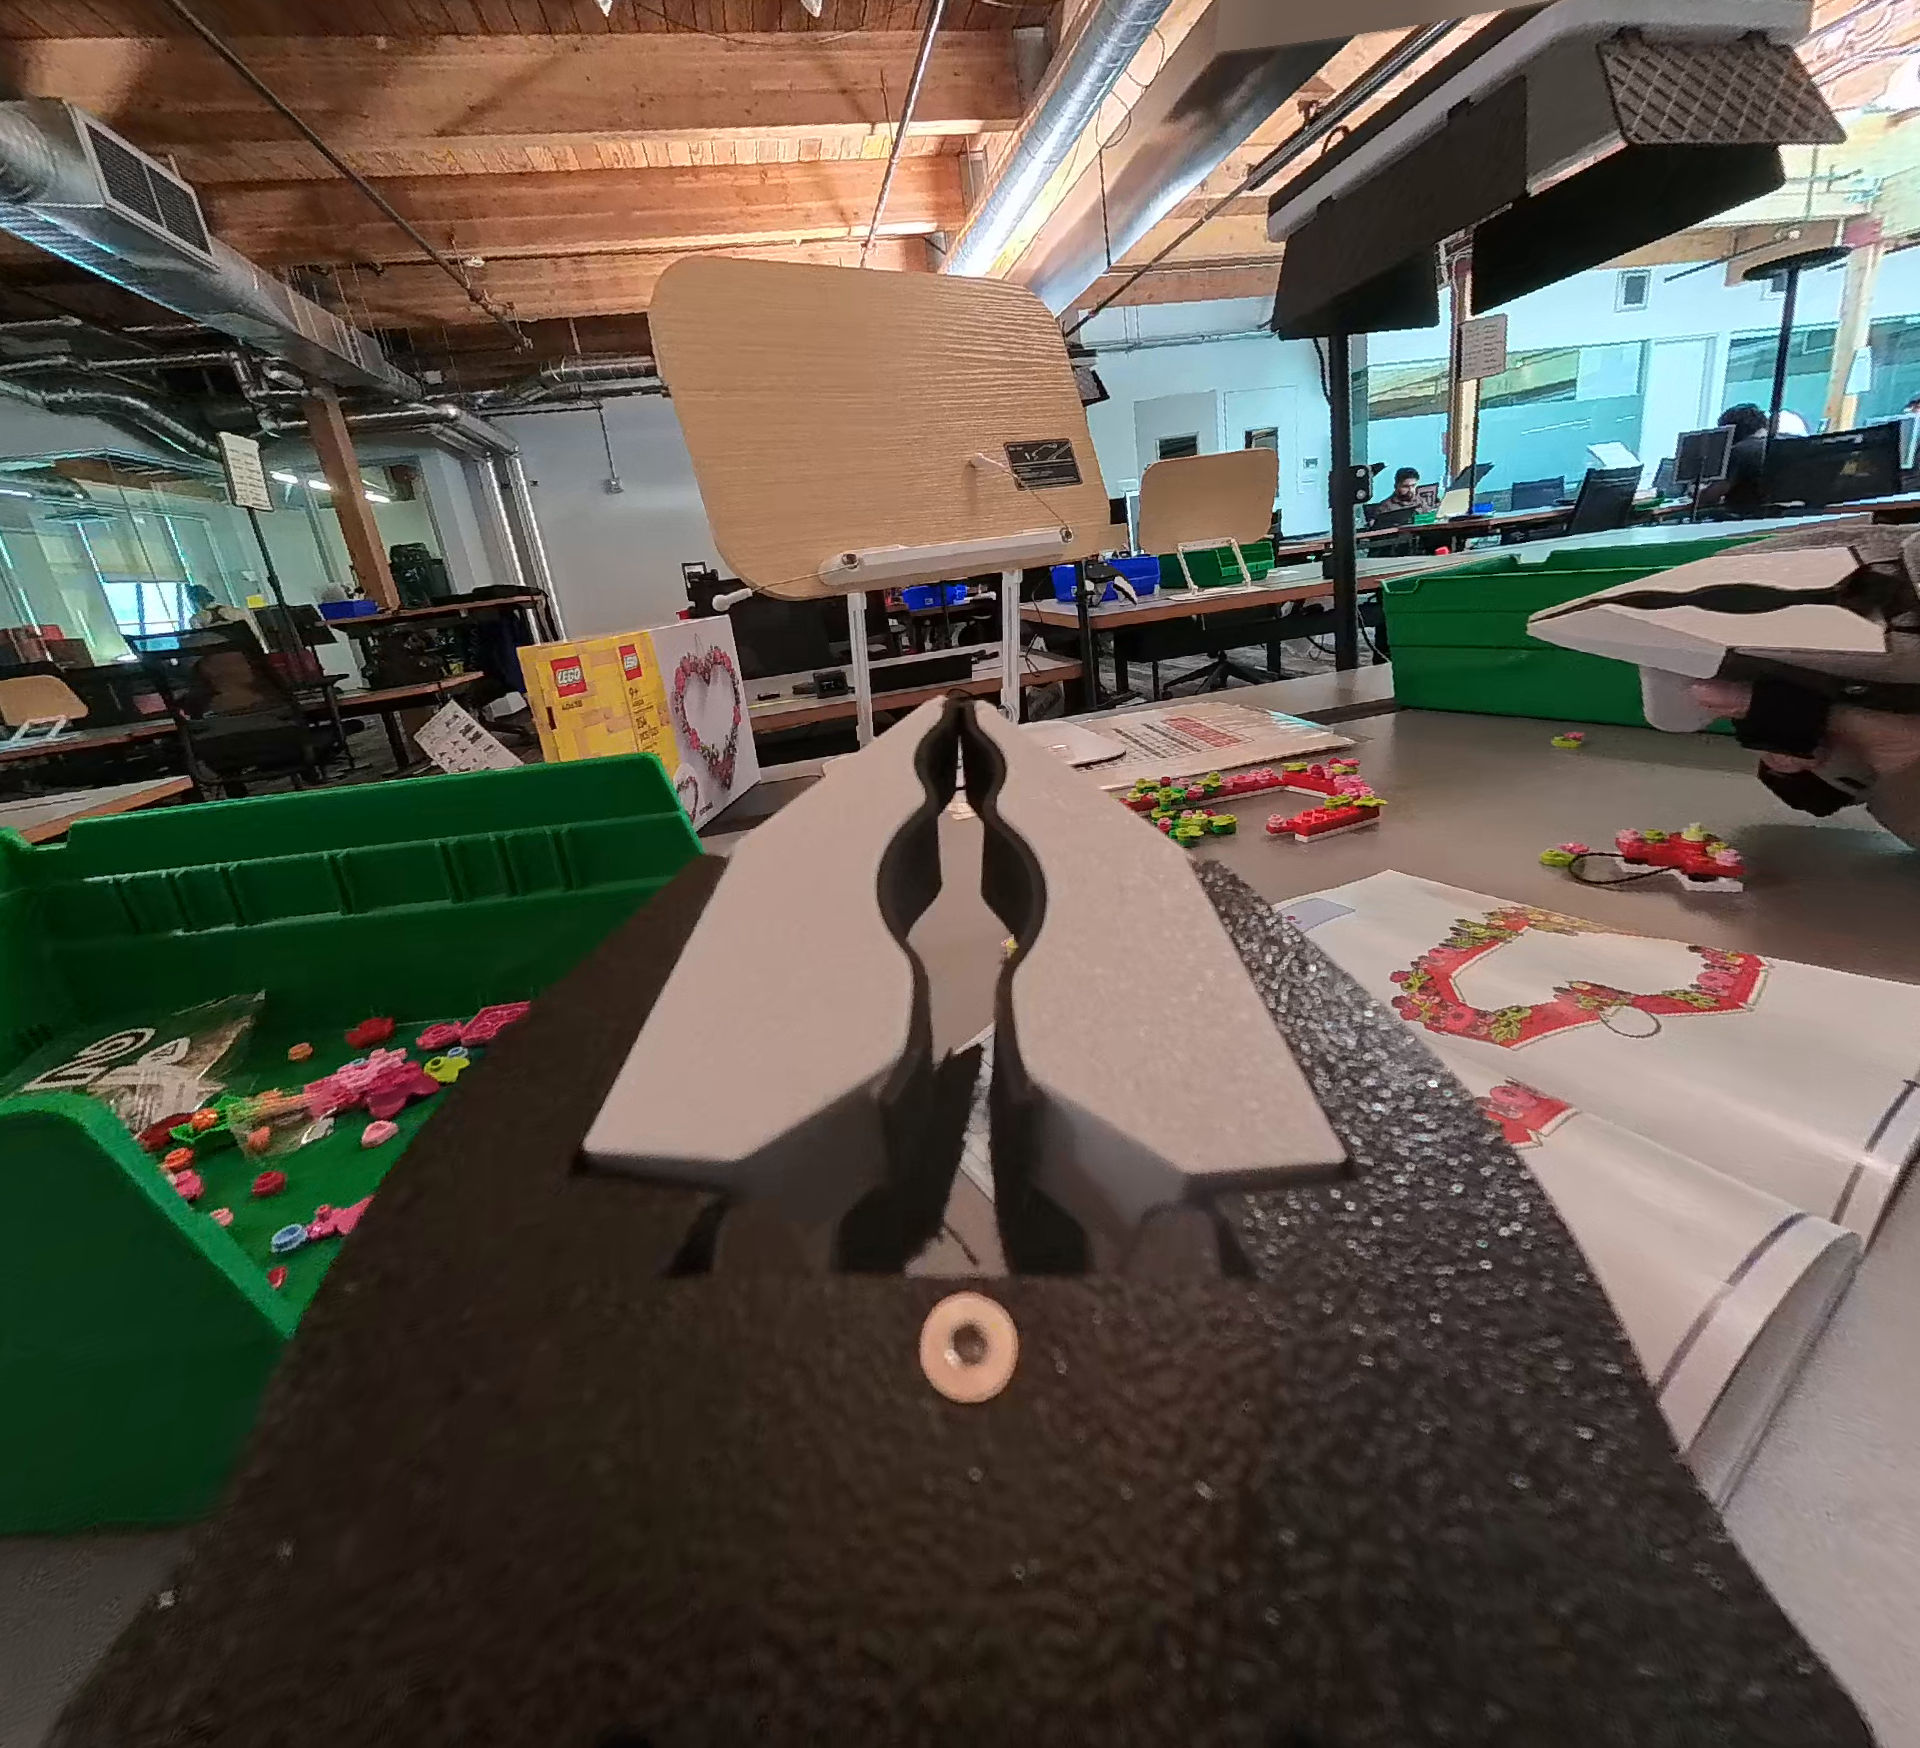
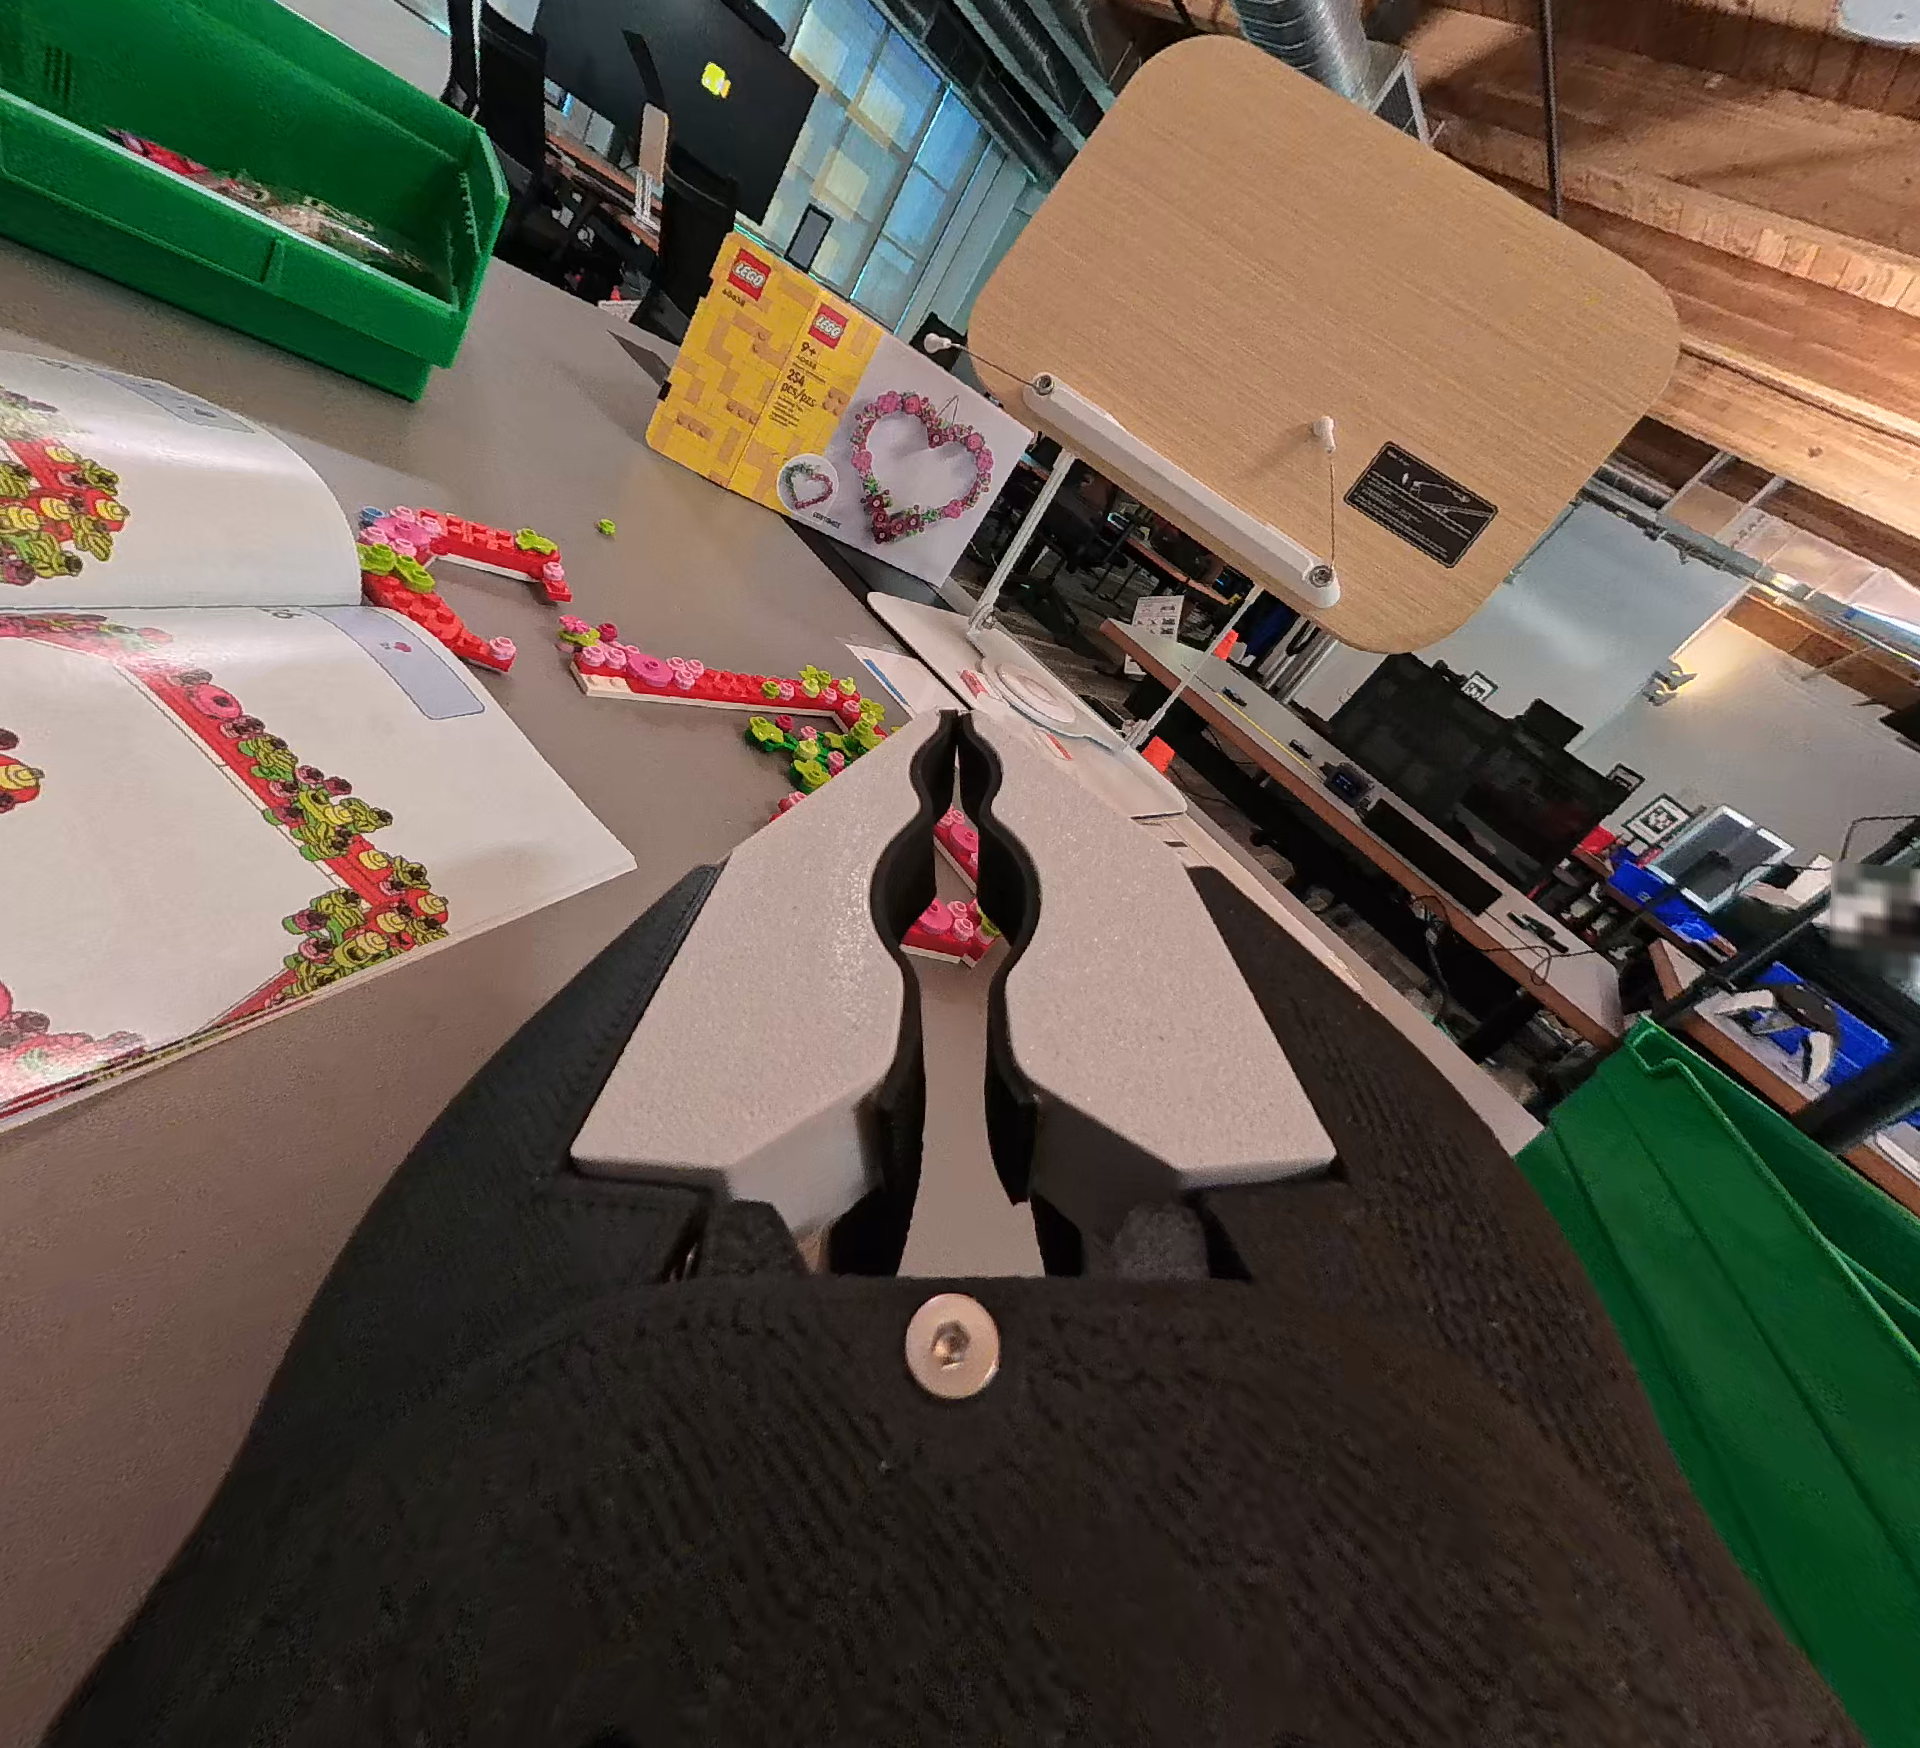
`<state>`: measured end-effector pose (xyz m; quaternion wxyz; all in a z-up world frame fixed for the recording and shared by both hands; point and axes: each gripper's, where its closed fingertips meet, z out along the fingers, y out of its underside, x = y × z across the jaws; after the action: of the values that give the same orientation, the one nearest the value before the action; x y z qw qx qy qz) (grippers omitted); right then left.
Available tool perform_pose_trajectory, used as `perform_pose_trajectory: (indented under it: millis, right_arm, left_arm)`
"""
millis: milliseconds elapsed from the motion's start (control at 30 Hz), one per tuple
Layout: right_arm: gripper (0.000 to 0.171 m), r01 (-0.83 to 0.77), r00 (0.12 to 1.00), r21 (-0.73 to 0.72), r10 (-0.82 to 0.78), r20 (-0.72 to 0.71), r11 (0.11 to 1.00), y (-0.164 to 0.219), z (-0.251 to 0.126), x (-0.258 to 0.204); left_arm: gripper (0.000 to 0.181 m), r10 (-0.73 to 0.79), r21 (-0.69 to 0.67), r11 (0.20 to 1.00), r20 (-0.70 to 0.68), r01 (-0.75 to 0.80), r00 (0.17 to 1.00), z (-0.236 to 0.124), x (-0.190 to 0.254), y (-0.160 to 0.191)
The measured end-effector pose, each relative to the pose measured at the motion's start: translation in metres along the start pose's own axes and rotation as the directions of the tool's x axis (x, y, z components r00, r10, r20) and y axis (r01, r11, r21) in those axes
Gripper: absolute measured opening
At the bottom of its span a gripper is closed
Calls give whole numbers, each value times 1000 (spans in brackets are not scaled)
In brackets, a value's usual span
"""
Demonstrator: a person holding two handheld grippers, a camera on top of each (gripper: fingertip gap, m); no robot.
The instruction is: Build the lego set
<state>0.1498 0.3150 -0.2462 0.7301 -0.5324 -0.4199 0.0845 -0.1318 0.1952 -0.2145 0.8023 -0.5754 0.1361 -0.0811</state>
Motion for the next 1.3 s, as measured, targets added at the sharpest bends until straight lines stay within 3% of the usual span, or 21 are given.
perform_pose_trajectory:
  millis: [867,1033,1167,1300]
  right_arm:
    - [0,10,1000,-3,-10,-6,1000,0,-1,0]
    - [8,-18,960,-183,-34,-280,983,17,-19,37]
    - [8,-99,962,-221,37,-270,970,20,-35,27]
    - [22,-258,959,-324,200,-201,910,38,-41,10]
  left_arm:
    - [0,-2,3,1000,3,2,1000,-1,-2,0]
    - [0,-3,6,1000,10,3,1000,-2,-3,0]
    - [0,-4,5,1000,10,4,1000,-2,-3,0]
    - [0,10,-37,999,-41,-12,999,1,6,6]
